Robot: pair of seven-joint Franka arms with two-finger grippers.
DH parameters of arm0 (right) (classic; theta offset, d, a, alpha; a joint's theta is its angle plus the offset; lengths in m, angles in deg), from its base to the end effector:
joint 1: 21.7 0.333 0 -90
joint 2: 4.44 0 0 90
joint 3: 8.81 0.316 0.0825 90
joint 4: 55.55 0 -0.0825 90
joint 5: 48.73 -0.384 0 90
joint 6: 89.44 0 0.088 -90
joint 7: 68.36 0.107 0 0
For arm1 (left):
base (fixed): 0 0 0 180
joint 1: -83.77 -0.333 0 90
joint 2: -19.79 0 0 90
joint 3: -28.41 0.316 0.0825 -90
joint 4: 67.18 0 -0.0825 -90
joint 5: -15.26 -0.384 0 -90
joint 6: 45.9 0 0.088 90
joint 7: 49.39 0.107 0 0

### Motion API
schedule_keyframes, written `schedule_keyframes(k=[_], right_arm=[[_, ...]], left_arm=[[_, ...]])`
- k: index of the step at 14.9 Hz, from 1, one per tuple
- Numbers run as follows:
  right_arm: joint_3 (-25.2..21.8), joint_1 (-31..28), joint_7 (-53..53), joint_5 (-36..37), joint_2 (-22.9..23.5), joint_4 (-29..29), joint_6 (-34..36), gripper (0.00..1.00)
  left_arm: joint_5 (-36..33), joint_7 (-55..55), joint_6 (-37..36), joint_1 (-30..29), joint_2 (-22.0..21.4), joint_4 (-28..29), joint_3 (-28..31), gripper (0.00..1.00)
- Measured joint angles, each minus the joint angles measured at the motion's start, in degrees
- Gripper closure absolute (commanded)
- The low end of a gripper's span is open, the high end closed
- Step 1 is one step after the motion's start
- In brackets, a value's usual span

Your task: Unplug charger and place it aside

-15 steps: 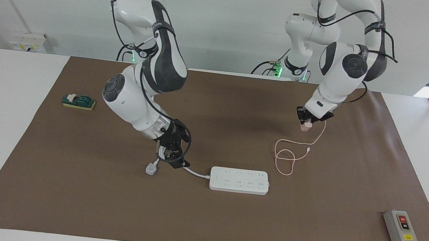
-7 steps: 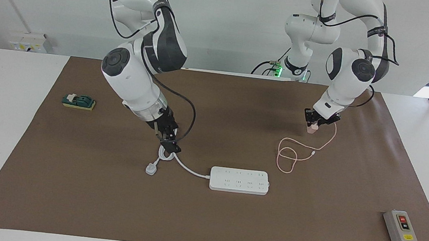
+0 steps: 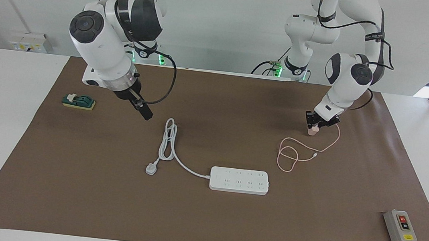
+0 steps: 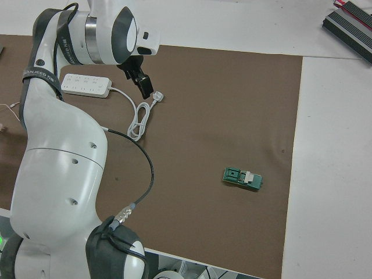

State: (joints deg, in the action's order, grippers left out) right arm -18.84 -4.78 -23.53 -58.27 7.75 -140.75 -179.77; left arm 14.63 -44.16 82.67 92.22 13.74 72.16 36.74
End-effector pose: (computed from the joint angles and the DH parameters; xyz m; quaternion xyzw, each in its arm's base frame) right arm 0.6046 0.1010 0.5425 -0.9405 0.3282 0.0820 0.0320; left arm 0.4637 -0.0009 0.3383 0.9978 -0.0509 -0.0415 0.0053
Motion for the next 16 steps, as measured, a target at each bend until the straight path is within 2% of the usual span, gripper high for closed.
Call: schedule_keyframes(k=[3, 7, 10, 13, 16], right_arm=[[-0.1, -3.1, -14.8, 0.1, -2.1, -0.2, 3.3, 0.0], [-0.1, -6.7, -33.4, 1.7, -2.8, -0.4, 4.9, 0.0], [-0.1, -9.1, -44.3, 2.6, -2.9, -0.5, 5.0, 0.0], [0.6, -9.1, -46.9, 6.6, -4.5, -1.2, 5.9, 0.0], [1.0, -9.1, -46.9, 7.0, -8.4, -5.1, 7.4, 0.0]], left_arm=[[0.0, 1.7, 0.0, -3.1, 0.0, -0.1, 0.1, 0.0], [0.0, 1.7, -0.3, -3.9, -0.2, -1.7, 0.1, 0.0], [0.0, 1.4, -6.3, -4.0, -0.5, -6.6, 0.1, 0.0], [0.0, 0.0, -13.9, -4.0, -1.3, -12.8, 0.0, 0.0], [0.0, -1.9, -21.9, -4.0, -2.5, -18.4, -0.3, 0.0]])
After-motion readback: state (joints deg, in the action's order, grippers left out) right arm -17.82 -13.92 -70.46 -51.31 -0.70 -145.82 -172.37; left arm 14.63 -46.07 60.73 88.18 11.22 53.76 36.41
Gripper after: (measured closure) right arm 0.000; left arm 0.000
